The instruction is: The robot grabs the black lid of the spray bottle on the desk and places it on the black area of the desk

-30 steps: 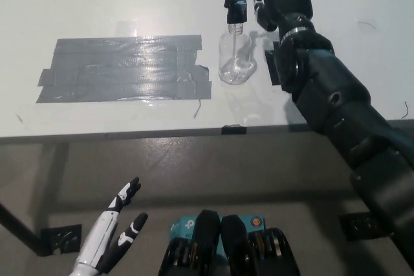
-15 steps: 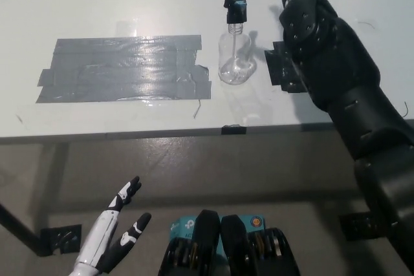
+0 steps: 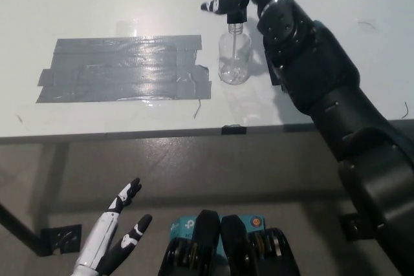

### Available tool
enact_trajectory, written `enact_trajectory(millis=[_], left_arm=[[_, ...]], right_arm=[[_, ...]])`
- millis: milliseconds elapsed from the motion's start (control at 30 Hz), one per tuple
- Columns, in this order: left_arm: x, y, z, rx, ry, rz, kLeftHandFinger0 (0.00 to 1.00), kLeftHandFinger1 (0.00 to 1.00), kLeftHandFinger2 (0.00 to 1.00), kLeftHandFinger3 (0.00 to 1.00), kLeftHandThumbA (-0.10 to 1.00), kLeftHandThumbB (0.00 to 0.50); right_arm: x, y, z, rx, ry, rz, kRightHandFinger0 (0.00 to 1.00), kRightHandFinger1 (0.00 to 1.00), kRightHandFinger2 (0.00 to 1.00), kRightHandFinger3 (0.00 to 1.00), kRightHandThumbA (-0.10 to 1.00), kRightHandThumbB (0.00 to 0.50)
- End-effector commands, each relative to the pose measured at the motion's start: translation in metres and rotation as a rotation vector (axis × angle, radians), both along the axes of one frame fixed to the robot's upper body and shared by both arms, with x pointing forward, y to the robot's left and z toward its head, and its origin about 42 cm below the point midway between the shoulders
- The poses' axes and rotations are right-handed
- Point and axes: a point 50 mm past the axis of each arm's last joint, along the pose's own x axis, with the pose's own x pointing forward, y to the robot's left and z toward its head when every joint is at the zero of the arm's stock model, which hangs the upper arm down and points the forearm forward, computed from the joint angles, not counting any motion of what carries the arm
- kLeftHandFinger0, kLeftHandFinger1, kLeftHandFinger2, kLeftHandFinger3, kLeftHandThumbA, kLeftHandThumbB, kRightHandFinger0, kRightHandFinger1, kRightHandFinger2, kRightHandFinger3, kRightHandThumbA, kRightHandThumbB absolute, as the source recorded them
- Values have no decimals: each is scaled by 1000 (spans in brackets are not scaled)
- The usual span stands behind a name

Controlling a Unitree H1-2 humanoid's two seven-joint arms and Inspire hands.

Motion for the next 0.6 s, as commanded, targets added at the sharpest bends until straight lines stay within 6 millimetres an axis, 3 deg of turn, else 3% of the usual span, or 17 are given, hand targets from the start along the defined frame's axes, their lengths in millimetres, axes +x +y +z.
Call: enact_trajectory(millis=[0,200,333,500,567], left_arm=[[0,-3,9,7,-33,-16,1000,1000,1000,1000,930,158],[2,-2,12,10,-44,-21,1000,1000,1000,1000,925,150],[4,-3,15,16,-48,-24,1000,1000,1000,1000,934,160],[8,-2,14,11,-51,-27,1000,1000,1000,1000,938,175],[9,-3,13,2,-51,-33,1000,1000,1000,1000,931,175]], right_arm=[[3,17,41,-63,-53,22,1000,1000,1000,1000,928,500],[7,13,24,-191,-29,-16,1000,1000,1000,1000,917,500],[9,8,24,-240,-41,-41,1000,1000,1000,1000,909,500],[11,6,30,-292,-47,-85,1000,1000,1000,1000,850,500],[11,2,27,-254,-52,-102,1000,1000,1000,1000,767,500]])
